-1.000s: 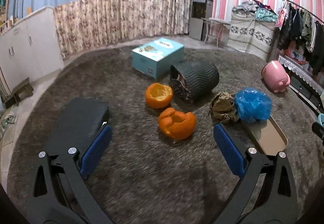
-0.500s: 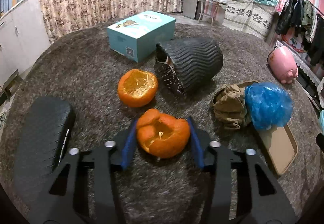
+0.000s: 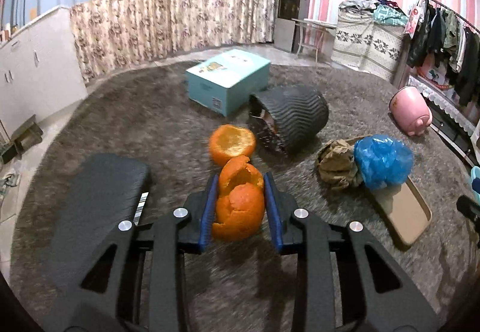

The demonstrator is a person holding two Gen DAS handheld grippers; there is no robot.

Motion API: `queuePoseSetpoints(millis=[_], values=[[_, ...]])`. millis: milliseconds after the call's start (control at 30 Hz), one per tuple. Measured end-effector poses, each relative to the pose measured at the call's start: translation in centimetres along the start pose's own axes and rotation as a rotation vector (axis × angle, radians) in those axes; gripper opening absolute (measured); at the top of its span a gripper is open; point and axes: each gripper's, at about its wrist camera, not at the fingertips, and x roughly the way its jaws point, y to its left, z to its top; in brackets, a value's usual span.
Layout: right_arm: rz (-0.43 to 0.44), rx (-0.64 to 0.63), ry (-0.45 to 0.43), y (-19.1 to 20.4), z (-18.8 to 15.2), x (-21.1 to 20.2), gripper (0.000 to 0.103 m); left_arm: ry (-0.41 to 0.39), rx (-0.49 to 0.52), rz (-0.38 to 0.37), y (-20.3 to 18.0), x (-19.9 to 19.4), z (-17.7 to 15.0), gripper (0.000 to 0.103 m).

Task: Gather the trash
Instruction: 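Grasp the orange peel with the left gripper while the right gripper grasps the blue plastic bag, then carry the peel and blue bag to the blue basket and release both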

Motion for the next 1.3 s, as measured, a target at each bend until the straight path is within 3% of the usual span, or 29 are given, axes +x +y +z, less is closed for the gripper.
queuePoseSetpoints(millis=[367,533,733,767,867,900,967,1133,1300], values=[[0.059,-0.085,0.01,3.9,1.9,1.5,0.093,-0.061,-0.052,0.063,4.4,-2.9,-1.6,0.029],[0.101,-0.153,0.017,7.1,3.2,3.2,0.093,-0.071,-0.159,0.053,6.6,-2.6,-2.2,0.029],[0.167,-0.203,0.043,10.8,4.8,5.5,0.092,-0.064,-0.154,0.042,6.5,-2.2,-2.5,0.029],[0.176,-0.224,0.059,11.6,4.8,6.1,0.09,-0.065,-0.154,0.039,6.5,-2.2,-2.5,0.029],[0.21,-0.255,0.13,12.6,4.4,7.5,0.049,-0.056,-0.164,0.031,6.7,-2.0,-2.5,0.029],[0.211,-0.252,0.13,12.6,4.2,7.4,0.047,-0.051,-0.17,0.028,6.9,-1.9,-2.6,0.029],[0.219,-0.245,0.11,12.0,4.0,6.7,0.034,-0.048,-0.175,0.026,7.0,-1.8,-2.6,0.03],[0.207,-0.135,0.016,7.7,4.4,2.8,0.031,-0.061,-0.15,0.032,6.6,-2.0,-2.6,0.03],[0.12,-0.073,-0.047,2.8,3.5,-2.4,0.031,-0.109,-0.129,0.02,6.1,-3.3,-2.4,0.029]])
